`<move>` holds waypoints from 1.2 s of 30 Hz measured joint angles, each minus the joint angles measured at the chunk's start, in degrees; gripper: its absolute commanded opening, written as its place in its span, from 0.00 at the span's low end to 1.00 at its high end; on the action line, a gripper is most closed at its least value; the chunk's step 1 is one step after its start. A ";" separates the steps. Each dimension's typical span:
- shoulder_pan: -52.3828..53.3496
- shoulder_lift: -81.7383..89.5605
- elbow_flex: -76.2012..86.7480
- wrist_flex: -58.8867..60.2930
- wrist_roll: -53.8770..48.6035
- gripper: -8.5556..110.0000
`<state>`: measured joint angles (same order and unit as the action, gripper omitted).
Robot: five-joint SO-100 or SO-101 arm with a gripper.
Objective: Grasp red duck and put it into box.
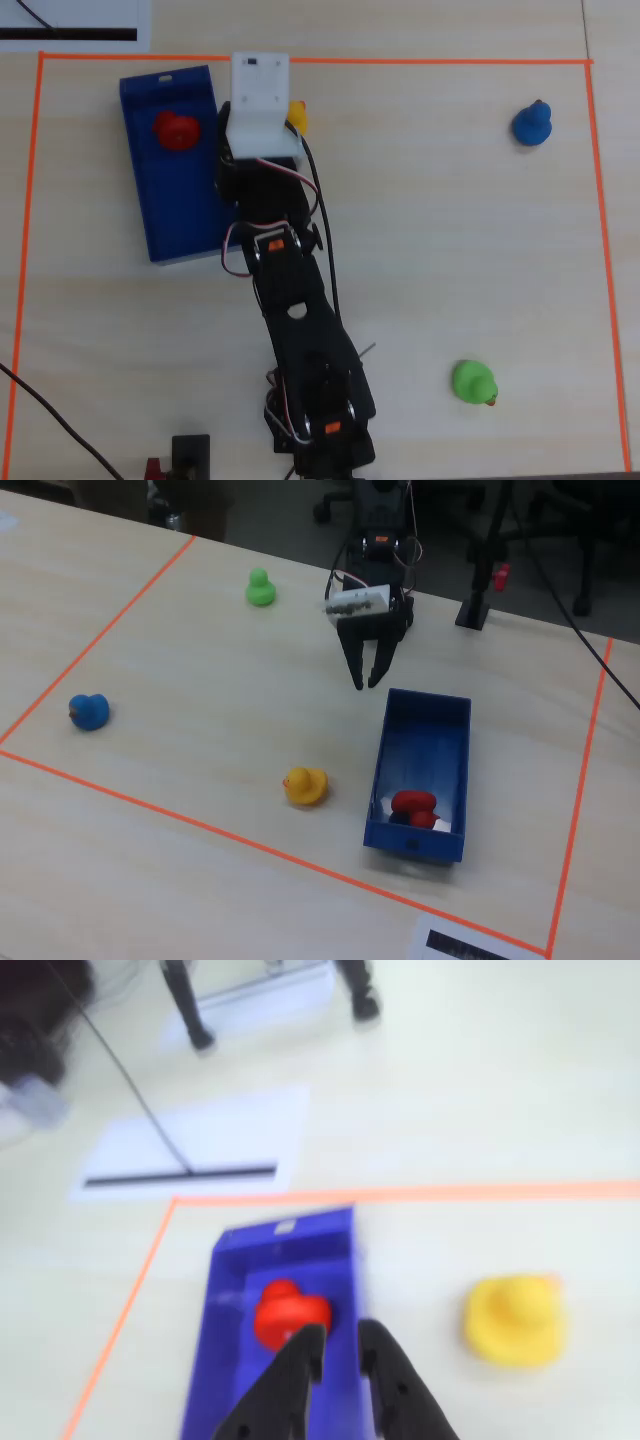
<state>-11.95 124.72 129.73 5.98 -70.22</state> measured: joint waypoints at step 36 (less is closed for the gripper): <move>5.54 64.69 48.87 57.74 -0.62 0.07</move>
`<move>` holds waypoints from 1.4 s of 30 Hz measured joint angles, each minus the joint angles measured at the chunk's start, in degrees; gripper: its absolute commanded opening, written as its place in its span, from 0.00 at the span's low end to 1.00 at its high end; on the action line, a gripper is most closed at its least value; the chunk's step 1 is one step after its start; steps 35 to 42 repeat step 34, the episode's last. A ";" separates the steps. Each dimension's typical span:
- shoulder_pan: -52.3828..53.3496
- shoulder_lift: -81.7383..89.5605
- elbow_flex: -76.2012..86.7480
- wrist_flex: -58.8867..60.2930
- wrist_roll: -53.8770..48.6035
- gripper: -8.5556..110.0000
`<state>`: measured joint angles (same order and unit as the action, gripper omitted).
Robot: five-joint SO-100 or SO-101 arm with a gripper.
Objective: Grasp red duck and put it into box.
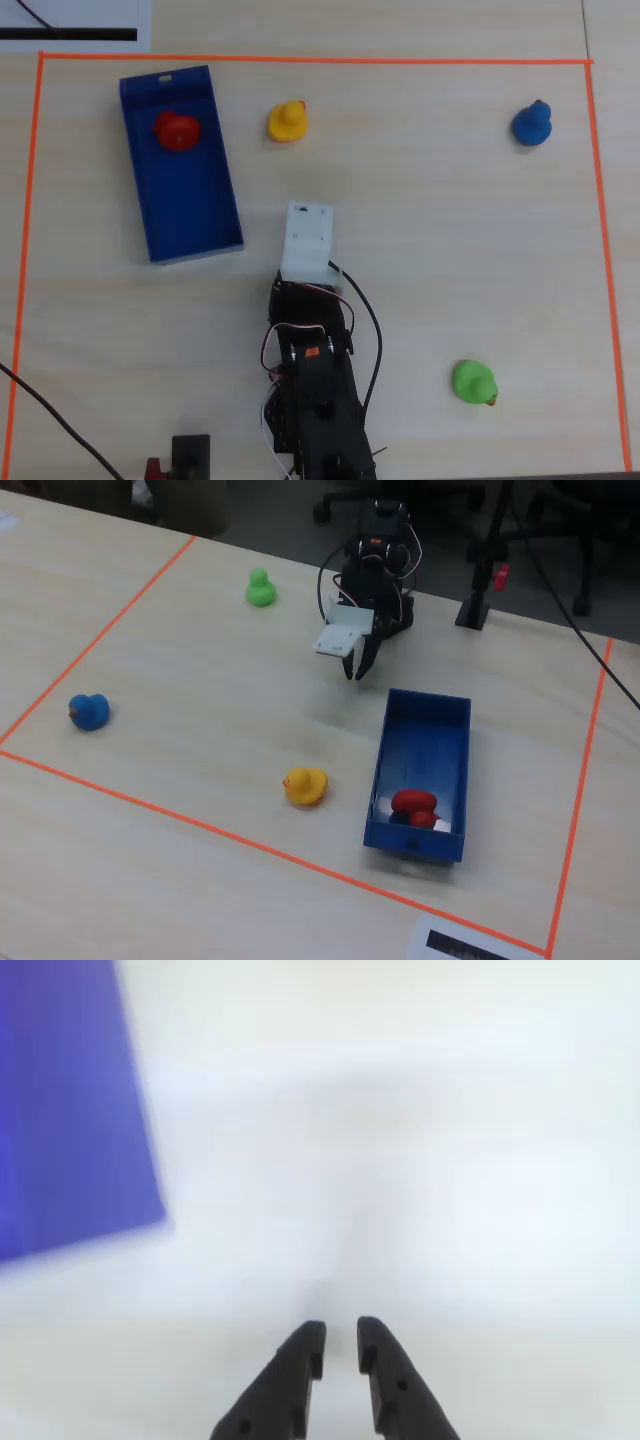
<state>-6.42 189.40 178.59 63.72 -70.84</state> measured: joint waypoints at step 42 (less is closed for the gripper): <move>-0.18 0.79 0.00 9.93 -1.14 0.16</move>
